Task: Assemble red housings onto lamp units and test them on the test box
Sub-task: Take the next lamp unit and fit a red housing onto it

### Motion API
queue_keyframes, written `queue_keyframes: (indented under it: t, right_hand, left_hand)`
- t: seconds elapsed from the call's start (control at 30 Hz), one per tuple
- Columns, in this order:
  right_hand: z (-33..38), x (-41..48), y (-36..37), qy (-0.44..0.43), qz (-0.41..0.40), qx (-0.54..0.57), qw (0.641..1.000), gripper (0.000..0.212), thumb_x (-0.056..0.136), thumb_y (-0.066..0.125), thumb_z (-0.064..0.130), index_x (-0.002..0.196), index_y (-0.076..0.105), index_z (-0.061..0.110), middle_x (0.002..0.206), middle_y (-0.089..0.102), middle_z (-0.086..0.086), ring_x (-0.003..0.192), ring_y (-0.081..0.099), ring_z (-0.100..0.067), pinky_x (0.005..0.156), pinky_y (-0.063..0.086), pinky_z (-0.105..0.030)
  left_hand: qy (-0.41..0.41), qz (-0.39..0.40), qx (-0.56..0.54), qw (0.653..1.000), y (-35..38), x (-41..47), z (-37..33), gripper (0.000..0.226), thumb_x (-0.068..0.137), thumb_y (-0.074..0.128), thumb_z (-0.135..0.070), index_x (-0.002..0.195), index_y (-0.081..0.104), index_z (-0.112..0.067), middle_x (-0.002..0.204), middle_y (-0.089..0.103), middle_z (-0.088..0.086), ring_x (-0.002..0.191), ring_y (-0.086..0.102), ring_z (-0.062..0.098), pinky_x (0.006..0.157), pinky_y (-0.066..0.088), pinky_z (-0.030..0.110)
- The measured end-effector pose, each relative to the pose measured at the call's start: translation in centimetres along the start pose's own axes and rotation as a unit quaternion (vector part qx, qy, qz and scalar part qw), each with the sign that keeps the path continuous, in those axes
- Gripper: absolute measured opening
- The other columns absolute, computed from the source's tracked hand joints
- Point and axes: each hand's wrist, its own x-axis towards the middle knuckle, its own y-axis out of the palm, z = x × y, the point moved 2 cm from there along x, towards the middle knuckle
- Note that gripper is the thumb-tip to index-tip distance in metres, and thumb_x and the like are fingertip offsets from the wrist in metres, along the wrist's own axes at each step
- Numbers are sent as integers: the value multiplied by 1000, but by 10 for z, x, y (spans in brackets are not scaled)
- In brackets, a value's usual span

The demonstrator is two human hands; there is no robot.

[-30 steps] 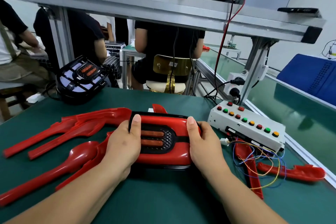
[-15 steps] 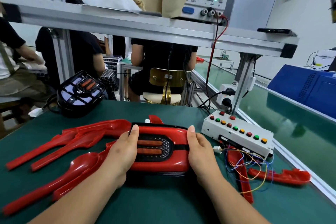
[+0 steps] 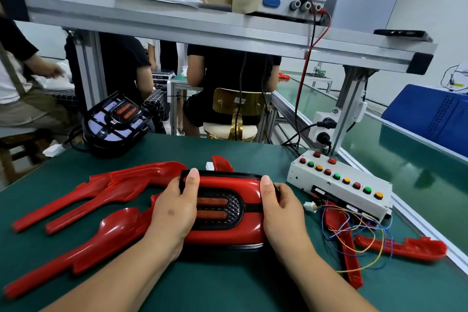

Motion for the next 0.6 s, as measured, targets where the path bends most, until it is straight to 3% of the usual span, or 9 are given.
queue_keyframes:
  t: [0.23, 0.33, 0.43, 0.47, 0.53, 0.6]
  right_hand:
    - [-1, 5, 1, 28, -6, -8, 1000, 43, 92, 47, 56, 82, 65, 19, 79, 70, 1, 78, 67, -15, 76, 55, -35]
    - [-2, 5, -2, 61, 12, 9, 998, 55, 94, 38, 61, 84, 66, 14, 85, 72, -4, 84, 69, -22, 80, 56, -38]
    - [-1, 4, -7, 106, 26, 40, 993, 62, 94, 33, 66, 91, 71, 16, 89, 73, 0, 83, 70, -15, 73, 54, -25]
    - [0, 4, -8, 125, 42, 59, 989, 62, 92, 36, 69, 98, 71, 18, 96, 73, -1, 88, 70, -15, 78, 55, -27]
    - [0, 6, -13, 148, 98, 113, 978, 61, 80, 60, 69, 117, 64, 21, 112, 70, -5, 98, 70, -24, 88, 56, -41]
    - [1, 6, -20, 153, 162, 188, 957, 78, 68, 86, 40, 134, 46, 24, 122, 63, -7, 98, 71, -26, 83, 58, -40]
  left_hand:
    - [-22, 32, 53, 998, 0, 7, -5, 57, 89, 33, -69, 116, 51, -22, 82, 77, 4, 70, 75, 25, 51, 56, 28]
    - [-82, 63, 73, 992, -6, 10, -7, 81, 77, 30, -84, 124, 56, -22, 93, 77, 5, 81, 75, 24, 73, 59, 41]
    - [-112, 97, 50, 988, -5, 5, -14, 81, 84, 25, -81, 122, 63, -20, 94, 77, 10, 84, 75, 27, 69, 61, 39]
    - [-114, 116, 29, 986, -6, 5, -15, 78, 86, 27, -78, 119, 66, -18, 96, 77, 12, 86, 75, 28, 64, 61, 37]
    - [-108, 167, -10, 980, -13, 5, -17, 67, 85, 44, -69, 121, 67, -18, 103, 76, 9, 92, 74, 26, 64, 60, 35]
    - [-87, 214, -15, 973, -25, 5, -17, 74, 75, 73, -42, 143, 46, -28, 112, 73, -7, 103, 70, 15, 77, 57, 32]
